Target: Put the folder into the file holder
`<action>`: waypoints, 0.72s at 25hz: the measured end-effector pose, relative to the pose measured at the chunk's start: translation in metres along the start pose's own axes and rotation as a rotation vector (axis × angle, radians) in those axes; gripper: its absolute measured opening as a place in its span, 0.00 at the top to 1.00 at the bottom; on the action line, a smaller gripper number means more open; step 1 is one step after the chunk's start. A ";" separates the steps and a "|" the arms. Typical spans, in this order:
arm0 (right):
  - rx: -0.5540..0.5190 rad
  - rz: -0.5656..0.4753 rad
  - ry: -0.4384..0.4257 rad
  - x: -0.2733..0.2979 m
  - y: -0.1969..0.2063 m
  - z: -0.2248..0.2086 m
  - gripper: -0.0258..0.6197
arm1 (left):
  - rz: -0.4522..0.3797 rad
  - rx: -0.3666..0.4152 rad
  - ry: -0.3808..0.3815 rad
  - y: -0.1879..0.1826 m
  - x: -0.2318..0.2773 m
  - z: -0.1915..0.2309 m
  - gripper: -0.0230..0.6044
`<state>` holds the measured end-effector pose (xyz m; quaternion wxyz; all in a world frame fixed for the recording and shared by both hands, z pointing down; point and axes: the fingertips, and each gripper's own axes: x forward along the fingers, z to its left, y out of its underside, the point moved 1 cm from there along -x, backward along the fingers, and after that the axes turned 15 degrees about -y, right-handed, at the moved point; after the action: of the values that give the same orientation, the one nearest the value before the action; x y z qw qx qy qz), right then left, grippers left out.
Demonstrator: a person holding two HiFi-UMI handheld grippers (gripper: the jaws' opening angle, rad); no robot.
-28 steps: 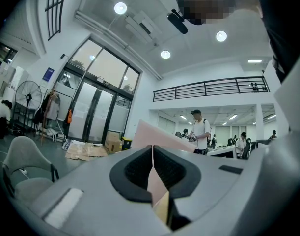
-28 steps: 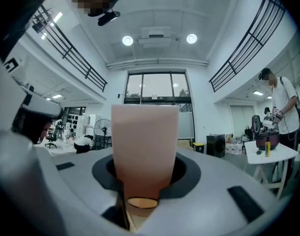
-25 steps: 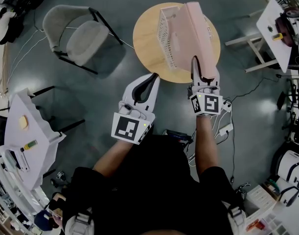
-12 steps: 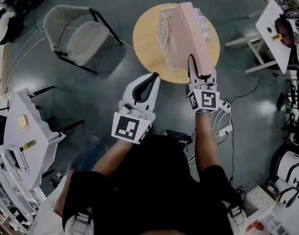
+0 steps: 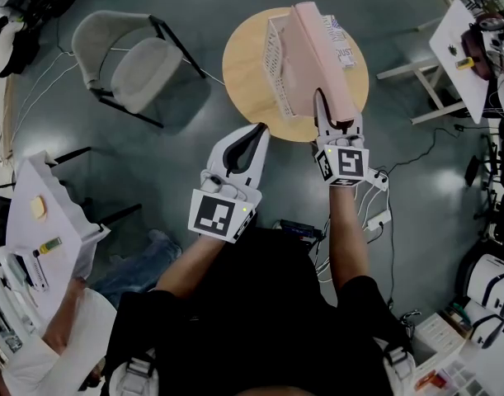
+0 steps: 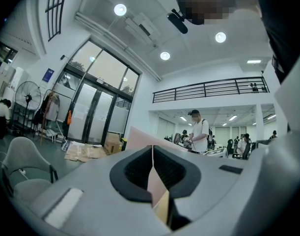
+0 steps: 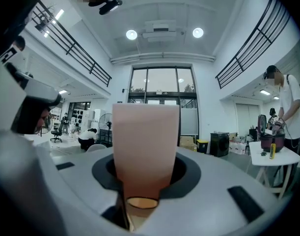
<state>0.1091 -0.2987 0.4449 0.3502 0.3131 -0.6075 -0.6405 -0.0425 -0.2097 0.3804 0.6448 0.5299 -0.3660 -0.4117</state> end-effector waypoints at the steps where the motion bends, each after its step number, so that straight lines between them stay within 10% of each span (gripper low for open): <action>1: -0.001 0.001 -0.003 0.001 0.000 0.000 0.77 | -0.001 0.001 0.000 0.000 0.001 0.000 0.94; 18: 0.015 0.066 -0.031 0.011 0.000 -0.001 0.77 | 0.003 -0.008 -0.011 -0.001 0.002 0.005 0.94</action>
<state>0.1037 -0.3087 0.4446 0.3594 0.2854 -0.6279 -0.6286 -0.0469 -0.2138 0.3800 0.6456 0.5245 -0.3684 -0.4151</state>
